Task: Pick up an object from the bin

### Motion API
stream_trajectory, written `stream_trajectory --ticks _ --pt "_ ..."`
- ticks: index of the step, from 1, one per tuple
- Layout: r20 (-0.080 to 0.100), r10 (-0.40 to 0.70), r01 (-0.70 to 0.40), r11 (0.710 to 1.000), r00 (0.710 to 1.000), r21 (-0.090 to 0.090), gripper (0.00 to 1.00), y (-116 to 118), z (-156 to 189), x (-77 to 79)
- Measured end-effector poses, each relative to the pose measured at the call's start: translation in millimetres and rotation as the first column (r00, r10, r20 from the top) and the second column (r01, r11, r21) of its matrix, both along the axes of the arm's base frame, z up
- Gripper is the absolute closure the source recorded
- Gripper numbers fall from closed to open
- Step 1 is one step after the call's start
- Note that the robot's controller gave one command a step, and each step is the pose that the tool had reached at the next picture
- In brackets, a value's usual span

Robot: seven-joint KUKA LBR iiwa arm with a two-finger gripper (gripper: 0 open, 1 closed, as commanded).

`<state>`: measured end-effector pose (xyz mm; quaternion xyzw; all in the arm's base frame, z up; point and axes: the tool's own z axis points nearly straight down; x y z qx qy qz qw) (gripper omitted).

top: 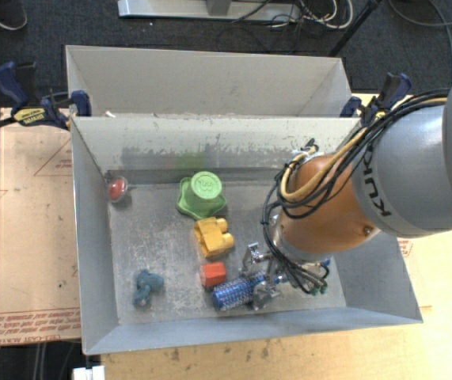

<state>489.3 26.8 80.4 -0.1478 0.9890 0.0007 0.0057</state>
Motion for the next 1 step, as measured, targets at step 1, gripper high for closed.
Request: stream_trajectory --ticks 1 --pt "-0.001 -0.004 0.004 1.0 1.0 -0.002 1.0 -15.4 133.6 23.9"
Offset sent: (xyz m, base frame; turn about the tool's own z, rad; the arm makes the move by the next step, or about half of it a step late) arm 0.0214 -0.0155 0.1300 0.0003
